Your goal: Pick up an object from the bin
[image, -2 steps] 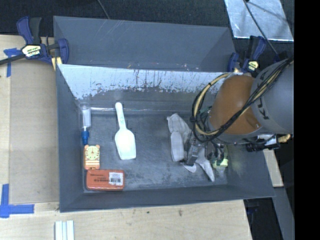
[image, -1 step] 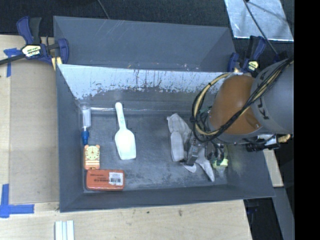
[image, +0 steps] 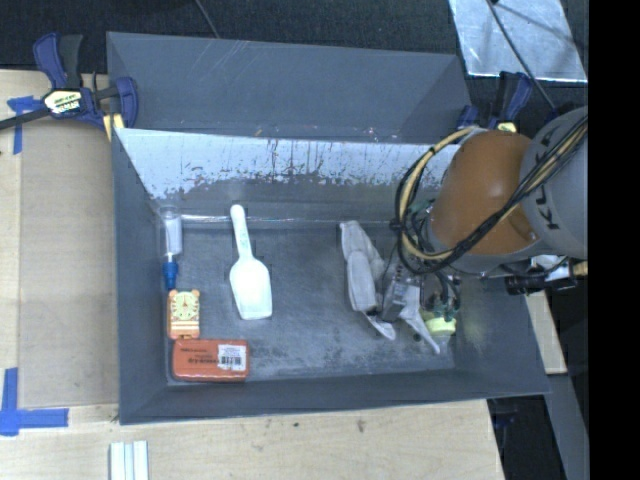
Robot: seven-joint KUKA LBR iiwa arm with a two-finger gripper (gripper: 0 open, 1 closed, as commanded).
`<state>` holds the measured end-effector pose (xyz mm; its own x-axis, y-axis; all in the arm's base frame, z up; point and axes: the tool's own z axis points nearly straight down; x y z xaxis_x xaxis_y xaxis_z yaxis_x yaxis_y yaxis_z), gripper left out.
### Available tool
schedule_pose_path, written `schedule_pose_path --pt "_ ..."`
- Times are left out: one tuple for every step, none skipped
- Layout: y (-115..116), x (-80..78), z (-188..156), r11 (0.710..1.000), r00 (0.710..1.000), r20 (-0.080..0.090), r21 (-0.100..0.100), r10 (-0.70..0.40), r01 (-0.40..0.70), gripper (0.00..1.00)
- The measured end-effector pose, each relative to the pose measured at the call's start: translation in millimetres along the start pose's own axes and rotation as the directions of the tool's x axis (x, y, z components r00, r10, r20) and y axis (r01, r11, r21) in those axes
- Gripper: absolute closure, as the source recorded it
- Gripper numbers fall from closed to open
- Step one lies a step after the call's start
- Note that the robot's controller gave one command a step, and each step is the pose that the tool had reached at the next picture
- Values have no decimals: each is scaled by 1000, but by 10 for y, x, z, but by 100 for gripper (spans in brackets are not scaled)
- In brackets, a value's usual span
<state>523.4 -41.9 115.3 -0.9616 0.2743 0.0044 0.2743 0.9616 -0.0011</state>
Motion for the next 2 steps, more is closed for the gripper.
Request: schedule_pose_path --pt "-190 24 -271 998 998 12 -2 -68 68 100" --pt "30 -154 -1004 998 998 7 -1 -62 62 100"
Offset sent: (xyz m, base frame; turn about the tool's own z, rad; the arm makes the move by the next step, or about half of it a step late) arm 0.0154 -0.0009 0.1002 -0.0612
